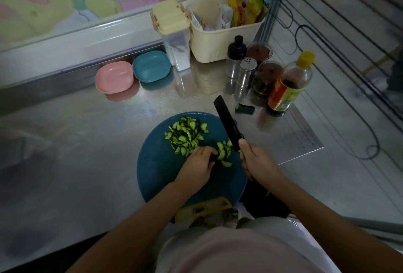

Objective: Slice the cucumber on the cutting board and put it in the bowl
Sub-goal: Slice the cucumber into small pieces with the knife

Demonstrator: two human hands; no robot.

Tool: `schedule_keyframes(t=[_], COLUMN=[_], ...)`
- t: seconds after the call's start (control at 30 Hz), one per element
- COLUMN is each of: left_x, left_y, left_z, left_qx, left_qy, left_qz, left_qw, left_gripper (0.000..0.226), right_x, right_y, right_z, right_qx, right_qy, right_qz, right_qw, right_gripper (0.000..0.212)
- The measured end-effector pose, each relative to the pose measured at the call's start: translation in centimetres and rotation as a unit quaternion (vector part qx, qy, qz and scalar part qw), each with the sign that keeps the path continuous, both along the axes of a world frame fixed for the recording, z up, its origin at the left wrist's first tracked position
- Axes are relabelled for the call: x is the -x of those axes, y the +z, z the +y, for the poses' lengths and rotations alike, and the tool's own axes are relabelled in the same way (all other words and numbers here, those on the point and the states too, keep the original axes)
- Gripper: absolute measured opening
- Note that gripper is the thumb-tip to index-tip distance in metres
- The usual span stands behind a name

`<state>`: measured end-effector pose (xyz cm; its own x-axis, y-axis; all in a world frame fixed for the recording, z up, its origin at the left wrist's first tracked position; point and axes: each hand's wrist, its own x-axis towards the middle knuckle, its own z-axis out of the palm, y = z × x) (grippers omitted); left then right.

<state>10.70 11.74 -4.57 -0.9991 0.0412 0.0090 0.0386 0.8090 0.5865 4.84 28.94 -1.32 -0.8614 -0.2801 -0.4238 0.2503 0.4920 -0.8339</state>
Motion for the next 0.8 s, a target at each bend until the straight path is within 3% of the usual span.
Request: schedule_keyframes(t=[0.17, 0.33, 0.47, 0.57, 0.67, 0.8], left_x=[-0.8, -1.7, -2.1, -3.0, -2.8, -1.3], left_y=[1.2, 1.1, 0.5, 1.2, 2.4, 3.1], left_z=[0.2, 1.4, 2.1, 2.0, 1.4, 2.0], left_qx=[-0.01, -0.007, 0.014, 0.026, 0.056, 0.187], left_qy=[0.012, -0.073, -0.075, -0.02, 0.093, 0.112], left_qz=[-0.003, -0.06, -0.076, 0.026, 0.148, 0.109], left_qw=[1.0, 0.995, 0.994, 0.999, 0.983, 0.97], left_gripper=[0.025, 0.027, 0.032, 0.041, 0.059, 0.102], right_x=[1.4, 3.0, 4.1, 4.7, 5.1, 5.1], right_y=[1.6, 2.0, 2.2, 2.8, 3.4, 3.9], right_z=[1.3, 2.2, 2.9, 2.6, 1.7, 0.4], right_qx=[-0.045, -0.119, -0.172, -0.205, -0.223, -0.289], right_qy=[0.087, 0.177, 0.23, 0.279, 0.308, 0.378], right_qz=[0.071, 0.162, 0.222, 0.276, 0.328, 0.386], right_qw=[0.993, 0.964, 0.932, 0.897, 0.865, 0.79], right_gripper=[0.048, 0.041, 0.036, 0.029, 0.032, 0.039])
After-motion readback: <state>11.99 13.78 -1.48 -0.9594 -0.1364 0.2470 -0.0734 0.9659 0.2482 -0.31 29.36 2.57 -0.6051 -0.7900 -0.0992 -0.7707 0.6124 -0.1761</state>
